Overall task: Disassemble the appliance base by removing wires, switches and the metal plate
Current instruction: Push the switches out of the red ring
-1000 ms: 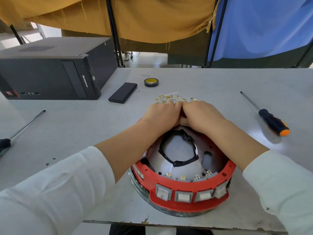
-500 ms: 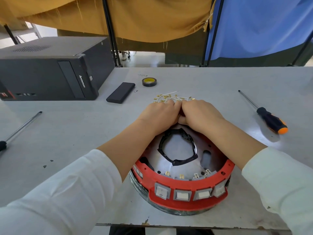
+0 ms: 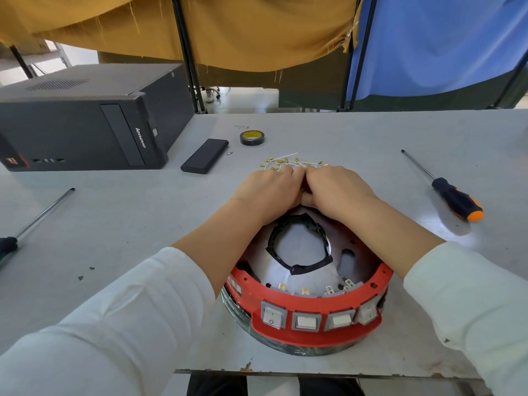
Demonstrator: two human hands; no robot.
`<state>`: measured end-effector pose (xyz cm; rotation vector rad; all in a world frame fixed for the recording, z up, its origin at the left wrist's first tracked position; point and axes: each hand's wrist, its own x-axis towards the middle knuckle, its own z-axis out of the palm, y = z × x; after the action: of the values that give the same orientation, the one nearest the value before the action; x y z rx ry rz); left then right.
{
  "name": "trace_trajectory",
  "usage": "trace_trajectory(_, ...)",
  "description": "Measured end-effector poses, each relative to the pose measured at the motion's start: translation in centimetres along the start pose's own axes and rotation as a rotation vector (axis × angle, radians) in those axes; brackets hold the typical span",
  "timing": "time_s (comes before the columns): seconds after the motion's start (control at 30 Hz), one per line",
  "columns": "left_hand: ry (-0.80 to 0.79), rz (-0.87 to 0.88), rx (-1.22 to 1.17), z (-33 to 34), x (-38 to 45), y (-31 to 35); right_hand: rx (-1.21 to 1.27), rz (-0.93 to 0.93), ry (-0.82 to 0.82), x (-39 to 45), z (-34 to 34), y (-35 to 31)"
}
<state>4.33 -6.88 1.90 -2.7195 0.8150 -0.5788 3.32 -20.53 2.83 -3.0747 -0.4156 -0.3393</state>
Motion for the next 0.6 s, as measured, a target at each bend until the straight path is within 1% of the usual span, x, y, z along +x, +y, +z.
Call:
trace_trajectory(0.07,-0.025,-0.032,-0.075,-0.1,0.0,-0.1,-0.017,-0.004,0.017,-0.1,0.0,-0.1)
trace_trajectory(0.17,-0.092,-0.138,-0.273,-0.7,0.0,-0.8,-0.022,-0.052,0.061,-0.2,-0.2,-0.4)
trace_trajectory(0.27,-0.192,-0.123,-0.322,-1.1,-0.3,-1.7,-0.032,-0.163,0.076,0.0,-0.2,-0.8)
trace_trajectory(0.33,-0.237,-0.112,-0.407,-1.2,-0.5,-2.1,-0.022,-0.186,0.083,0.1,-0.1,-1.1)
trace_trajectory(0.53,-0.165,-0.256,-0.751,-0.9,-1.1,-2.7,-0.085,-0.204,0.117,0.6,0.6,-1.2)
trace_trajectory(0.6,-0.147,-0.271,-0.785,-0.9,-1.0,-2.8,-0.103,-0.209,0.114,0.7,0.7,-1.1)
